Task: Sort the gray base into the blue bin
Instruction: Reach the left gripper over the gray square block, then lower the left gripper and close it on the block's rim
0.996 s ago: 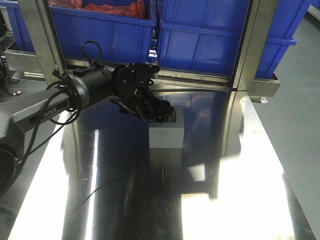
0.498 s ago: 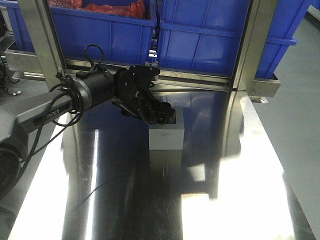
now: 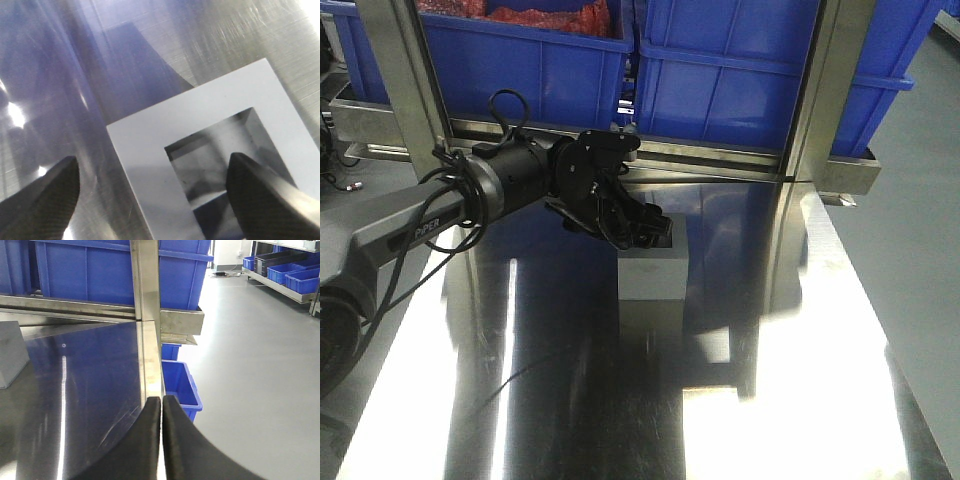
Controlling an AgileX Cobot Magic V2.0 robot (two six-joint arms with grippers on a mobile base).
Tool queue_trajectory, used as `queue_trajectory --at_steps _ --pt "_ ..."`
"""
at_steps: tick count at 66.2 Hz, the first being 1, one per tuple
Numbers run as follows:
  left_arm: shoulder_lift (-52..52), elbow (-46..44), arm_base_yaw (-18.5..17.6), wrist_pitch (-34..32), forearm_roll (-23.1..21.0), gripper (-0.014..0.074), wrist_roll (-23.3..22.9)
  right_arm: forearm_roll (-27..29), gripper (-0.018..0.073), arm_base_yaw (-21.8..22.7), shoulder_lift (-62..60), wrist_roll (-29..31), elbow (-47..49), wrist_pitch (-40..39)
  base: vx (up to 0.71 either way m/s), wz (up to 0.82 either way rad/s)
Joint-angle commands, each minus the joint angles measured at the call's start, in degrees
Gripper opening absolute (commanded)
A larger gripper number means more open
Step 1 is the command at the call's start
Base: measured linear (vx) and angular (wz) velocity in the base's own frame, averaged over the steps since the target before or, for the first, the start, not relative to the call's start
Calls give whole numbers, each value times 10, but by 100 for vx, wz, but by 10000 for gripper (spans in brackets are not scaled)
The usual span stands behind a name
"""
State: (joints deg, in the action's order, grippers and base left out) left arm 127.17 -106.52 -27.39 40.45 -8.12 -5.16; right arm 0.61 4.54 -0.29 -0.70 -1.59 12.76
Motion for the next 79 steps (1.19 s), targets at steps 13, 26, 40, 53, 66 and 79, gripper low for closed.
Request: queue_trajectory --at_steps 13,26,40,53,66,79 --pt "-18 -17 -2 2 -5 587 -2 -2 -5 1 10 7 -1 -42 0 0" --pt "-18 -17 -2 19 -5 493 -2 -2 -5 1 10 7 -1 -42 0 0" --pt "-19 -17 -2 31 -4 195 -2 -2 -5 1 10 7 -1 -42 0 0" --pt "-19 -17 -2 29 -4 -9 -2 -2 -5 1 10 7 -1 -42 0 0" --pt "-25 -17 -2 36 -3 -8 -1 -2 -5 1 10 7 -1 -42 0 0" --pt "-69 -17 -3 15 20 -7 -1 -2 -5 1 10 7 -1 -42 0 0"
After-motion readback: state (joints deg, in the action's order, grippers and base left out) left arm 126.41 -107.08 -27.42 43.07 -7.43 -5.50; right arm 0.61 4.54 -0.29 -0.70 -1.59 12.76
